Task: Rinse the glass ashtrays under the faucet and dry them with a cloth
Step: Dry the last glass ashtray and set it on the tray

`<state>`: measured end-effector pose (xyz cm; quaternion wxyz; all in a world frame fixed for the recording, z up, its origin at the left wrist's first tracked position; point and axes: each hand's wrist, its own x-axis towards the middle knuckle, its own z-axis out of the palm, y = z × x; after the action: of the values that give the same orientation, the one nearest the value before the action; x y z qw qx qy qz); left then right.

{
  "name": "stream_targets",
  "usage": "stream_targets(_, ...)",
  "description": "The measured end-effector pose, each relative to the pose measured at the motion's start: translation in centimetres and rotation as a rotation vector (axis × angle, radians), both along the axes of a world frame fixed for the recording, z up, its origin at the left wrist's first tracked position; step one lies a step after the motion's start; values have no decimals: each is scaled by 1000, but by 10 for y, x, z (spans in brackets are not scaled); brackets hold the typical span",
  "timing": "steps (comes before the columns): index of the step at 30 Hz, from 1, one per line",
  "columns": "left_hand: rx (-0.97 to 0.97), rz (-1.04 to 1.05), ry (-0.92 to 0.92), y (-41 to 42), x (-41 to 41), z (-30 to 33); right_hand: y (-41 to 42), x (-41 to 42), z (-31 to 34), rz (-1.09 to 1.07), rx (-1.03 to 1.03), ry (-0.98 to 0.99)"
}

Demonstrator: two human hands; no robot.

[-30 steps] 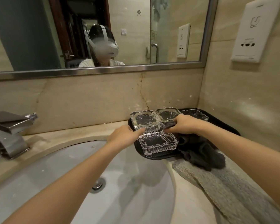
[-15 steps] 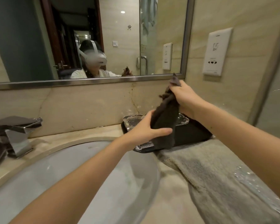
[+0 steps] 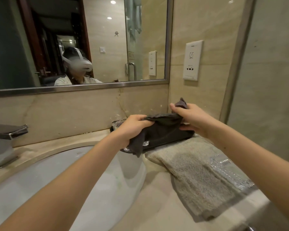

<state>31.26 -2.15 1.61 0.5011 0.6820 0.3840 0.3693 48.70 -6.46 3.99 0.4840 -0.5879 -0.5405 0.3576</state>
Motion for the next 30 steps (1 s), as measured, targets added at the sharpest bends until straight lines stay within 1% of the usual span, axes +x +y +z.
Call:
stream_targets(2,-166,-43,-58,-3,-1,0,-7,7,-6,119,-65,97)
stream_targets(4,-367,-126,-171,-8,-2,-2,-10,5,-13,205,-38,209)
stream_targets(5,-437,-180,-225,-11,-3,-2,-9,3,-18,216,-13,213)
stream_targets(6,-472,-221,-276,-12,-3,-3,-8,1,-22,198,9,157)
stream_targets(8,-490,-257,-360,-16,0,-5,-9,-2,-30,170,22,-75)
stream_targets(9,-455,-234,-360,-18,4,-6,-12,-2,-31,204,6,-193)
stream_targets(10,-350,-157,-301,-17,8,-9,-15,-1,-31,267,-48,-309)
stream_targets(12,-73,46,-76,-15,13,-15,-21,4,-30,388,-177,-481)
stream_targets(13,27,88,8,-14,15,-17,-24,8,-30,425,-205,-485)
stream_targets(15,124,51,78,-17,19,-18,-28,10,-28,460,-192,-356)
stream_targets(16,145,15,94,-19,22,-17,-27,12,-28,432,-163,-323)
stream_targets(18,137,-60,108,-25,28,-13,-27,12,-27,342,-113,-322)
stream_targets(20,105,-128,97,-30,36,-10,-30,14,-24,296,-88,-290)
stream_targets(23,57,-149,63,-30,45,-6,-39,26,-20,326,-137,-311)
stream_targets(25,64,-104,113,-27,52,-3,-48,38,-18,388,-156,-184)
stream_targets(27,65,-96,169,-26,60,-1,-58,48,-16,391,-126,21)
stream_targets(29,54,-127,157,-26,73,0,-66,58,-14,321,-68,163)
stream_targets(30,59,-134,113,-26,81,-2,-70,63,-14,257,-28,177)
